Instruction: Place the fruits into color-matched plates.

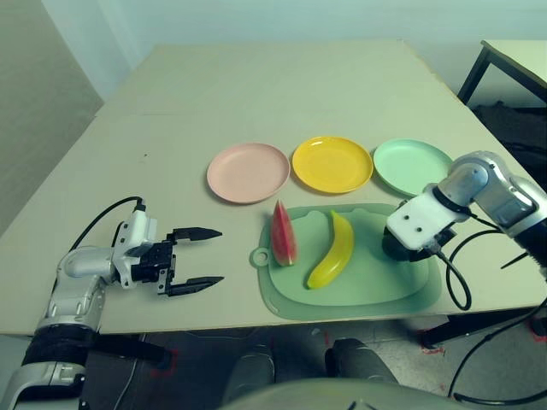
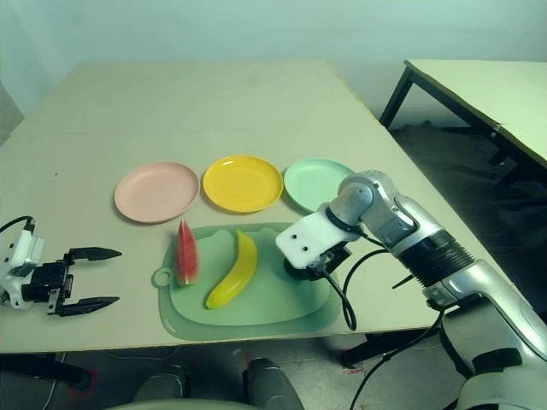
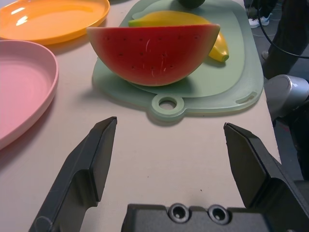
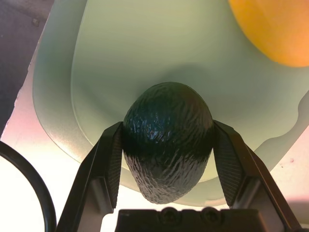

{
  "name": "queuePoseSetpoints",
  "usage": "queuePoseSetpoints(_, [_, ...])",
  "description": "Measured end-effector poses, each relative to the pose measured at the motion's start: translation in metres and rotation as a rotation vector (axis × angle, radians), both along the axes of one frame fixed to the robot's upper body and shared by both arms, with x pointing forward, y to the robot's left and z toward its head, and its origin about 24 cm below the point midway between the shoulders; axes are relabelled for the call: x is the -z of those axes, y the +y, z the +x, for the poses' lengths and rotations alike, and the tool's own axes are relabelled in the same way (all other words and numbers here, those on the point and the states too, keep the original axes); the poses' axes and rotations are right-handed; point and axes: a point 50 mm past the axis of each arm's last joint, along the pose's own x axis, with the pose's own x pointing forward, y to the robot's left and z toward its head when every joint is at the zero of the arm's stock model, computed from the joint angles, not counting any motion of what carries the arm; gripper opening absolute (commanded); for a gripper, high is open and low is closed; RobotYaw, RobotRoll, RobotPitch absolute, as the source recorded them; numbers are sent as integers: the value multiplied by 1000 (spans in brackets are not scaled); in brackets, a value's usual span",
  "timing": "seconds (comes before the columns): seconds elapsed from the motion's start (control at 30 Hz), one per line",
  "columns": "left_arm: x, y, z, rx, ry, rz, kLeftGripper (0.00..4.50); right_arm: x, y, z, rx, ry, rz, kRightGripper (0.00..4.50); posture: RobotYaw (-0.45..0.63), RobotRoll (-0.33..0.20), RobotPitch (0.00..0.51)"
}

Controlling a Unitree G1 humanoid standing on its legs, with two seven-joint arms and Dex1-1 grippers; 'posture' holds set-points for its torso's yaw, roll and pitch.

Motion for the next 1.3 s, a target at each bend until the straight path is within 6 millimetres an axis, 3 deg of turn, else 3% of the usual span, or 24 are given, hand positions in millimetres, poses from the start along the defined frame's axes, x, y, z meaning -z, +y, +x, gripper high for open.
queuePoseSetpoints(0.13, [-1,2,-1,-8,-4,1,4500,-2,-1,1,12,2,1,2974,-16,0,36])
queuePoseSetpoints(0.27, [-2,4,-1,-18,-10,-1,4500,-29,6,11,50,-40,52,2974,-16,0,35])
queuePoseSetpoints(0.37, [1,5,-5,-19,6,2,4500,-54,11,30,106,-83,104,2974,-10,0,36])
queuePoseSetpoints(0.57, [3,2,-5,-40,12,-32,4500,-71,2,72,274,-147,117,2974,-8,0,36])
queuePoseSetpoints(0.7, [3,2,-5,-42,11,-31,4500,-79,-14,92,414,-291,92,2974,3,0,34])
queuePoseSetpoints(1.0, [6,1,-7,-66,14,-37,4500,-55,-43,100,591,-401,-16,2974,29,0,36])
queuePoseSetpoints(1.17, [5,2,-10,-99,10,-67,4500,-39,-52,97,617,-374,-53,2974,28,0,35])
queuePoseSetpoints(1.3, [6,1,-12,-96,17,-69,4500,-39,-53,98,624,-403,-59,2974,19,0,32])
